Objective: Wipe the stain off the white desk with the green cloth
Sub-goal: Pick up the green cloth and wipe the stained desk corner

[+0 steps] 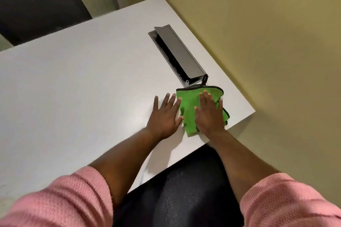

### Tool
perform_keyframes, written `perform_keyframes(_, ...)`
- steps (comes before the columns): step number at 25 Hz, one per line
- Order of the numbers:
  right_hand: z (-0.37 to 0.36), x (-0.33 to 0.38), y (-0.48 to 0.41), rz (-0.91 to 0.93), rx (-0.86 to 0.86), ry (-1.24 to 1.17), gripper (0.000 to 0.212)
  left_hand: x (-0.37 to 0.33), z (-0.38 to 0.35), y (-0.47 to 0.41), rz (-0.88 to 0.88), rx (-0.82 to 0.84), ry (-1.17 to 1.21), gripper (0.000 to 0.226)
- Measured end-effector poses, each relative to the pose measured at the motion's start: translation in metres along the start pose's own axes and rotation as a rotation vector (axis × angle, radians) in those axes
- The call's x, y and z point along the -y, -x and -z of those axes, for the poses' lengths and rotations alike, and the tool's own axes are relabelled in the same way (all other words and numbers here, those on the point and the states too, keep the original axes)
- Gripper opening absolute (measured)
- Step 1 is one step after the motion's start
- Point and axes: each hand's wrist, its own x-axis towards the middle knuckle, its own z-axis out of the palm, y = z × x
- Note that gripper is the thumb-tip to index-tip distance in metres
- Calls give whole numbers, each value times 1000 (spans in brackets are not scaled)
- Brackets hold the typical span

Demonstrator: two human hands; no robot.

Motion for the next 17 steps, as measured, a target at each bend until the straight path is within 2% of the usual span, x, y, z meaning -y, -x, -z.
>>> perform_keyframes(4,-11,-37,-37,-57,64,46,66,-17,-18,-54,-23,37,-15,63)
perform_keyframes(10,-27,-55,-69,26,135,42,78,-9,-36,-106,70,117,-1,64)
perform_keyframes(13,-30,-55,-73,11,145,2,72,-5,-38,-112,88,86,16,60)
perform_keyframes(17,-28,-54,-75,5,72,-43,58,-11,-38,-112,148,-19,40,35)
